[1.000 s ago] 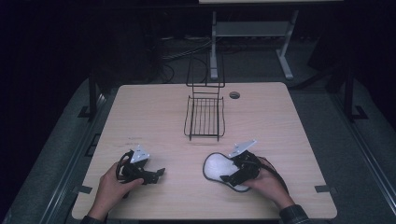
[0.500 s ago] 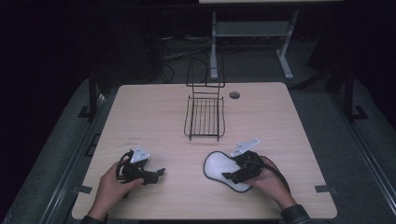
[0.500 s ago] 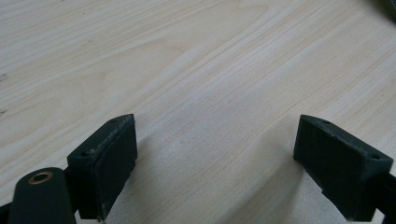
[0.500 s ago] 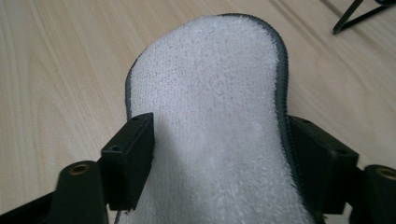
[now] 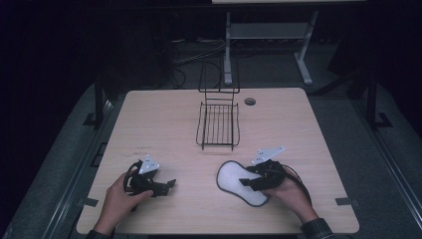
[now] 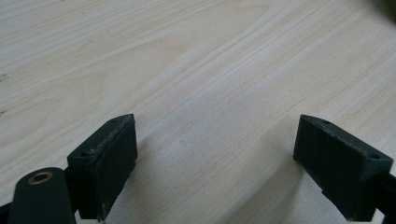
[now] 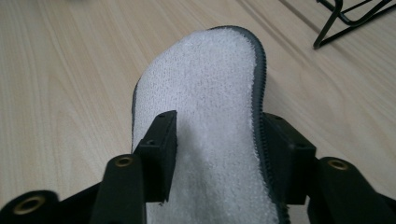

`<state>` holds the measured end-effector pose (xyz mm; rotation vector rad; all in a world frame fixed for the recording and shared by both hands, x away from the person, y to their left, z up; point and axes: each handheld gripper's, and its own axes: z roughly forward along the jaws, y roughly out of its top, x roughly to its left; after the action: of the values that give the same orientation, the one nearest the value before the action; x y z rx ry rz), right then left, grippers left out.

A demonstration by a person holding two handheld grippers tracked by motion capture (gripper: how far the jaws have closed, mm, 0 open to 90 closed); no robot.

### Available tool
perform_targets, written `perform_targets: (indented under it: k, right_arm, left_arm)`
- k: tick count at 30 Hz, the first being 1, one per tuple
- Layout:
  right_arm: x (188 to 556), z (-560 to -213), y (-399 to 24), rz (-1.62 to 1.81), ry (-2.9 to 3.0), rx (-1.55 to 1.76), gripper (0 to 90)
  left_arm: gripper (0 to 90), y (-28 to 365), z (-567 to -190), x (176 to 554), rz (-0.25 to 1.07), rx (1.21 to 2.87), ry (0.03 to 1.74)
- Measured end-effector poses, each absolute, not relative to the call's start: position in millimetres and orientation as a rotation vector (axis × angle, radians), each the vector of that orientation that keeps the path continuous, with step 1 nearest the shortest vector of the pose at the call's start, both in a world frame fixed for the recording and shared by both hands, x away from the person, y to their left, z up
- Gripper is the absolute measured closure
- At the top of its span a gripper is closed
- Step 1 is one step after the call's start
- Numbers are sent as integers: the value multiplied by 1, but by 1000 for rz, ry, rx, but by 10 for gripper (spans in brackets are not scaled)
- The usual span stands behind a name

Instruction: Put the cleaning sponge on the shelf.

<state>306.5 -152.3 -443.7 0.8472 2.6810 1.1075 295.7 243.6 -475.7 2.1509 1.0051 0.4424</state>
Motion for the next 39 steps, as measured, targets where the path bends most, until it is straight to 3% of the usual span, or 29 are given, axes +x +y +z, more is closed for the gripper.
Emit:
perform_targets:
  k: [15,39]
  right_arm:
    - [306,-430,-163,1219,2671,869,666]
    - [298,-412,-172,1349,2620,858,807]
  left_arm:
    - [126,244,-476,296,442,2151,1004]
    - [127,244,-476,296,442,2149,1005]
